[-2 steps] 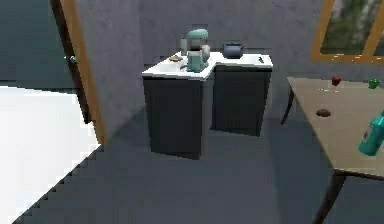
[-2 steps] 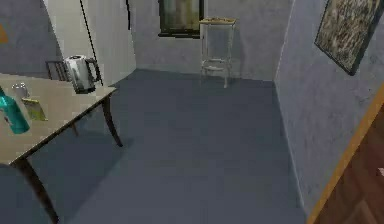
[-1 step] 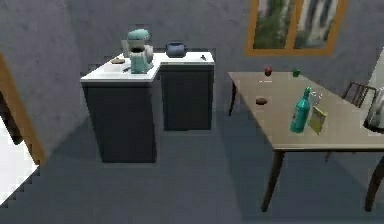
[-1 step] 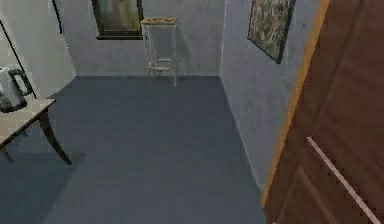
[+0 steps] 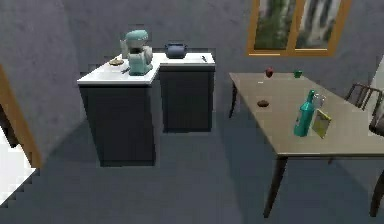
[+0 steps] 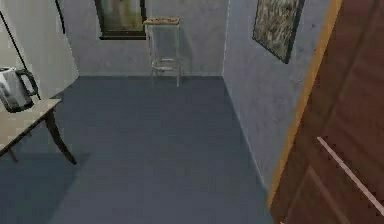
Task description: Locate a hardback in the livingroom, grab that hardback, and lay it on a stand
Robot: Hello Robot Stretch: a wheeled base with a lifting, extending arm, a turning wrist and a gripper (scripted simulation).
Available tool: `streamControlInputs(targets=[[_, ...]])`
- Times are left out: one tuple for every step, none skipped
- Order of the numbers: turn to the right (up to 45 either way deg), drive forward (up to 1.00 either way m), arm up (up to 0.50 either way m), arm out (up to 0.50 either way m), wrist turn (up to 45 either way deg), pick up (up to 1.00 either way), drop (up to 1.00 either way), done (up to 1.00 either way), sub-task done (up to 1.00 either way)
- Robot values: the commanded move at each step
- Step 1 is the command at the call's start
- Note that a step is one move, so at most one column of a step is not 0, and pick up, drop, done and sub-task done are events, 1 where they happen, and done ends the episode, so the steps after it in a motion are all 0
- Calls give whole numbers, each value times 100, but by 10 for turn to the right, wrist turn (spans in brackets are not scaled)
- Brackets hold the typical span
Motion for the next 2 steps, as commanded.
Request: streamControlInputs(targets=[[-450,0,0,0,0,0,0,0,0],[-330,0,0,0,0,0,0,0,0]])
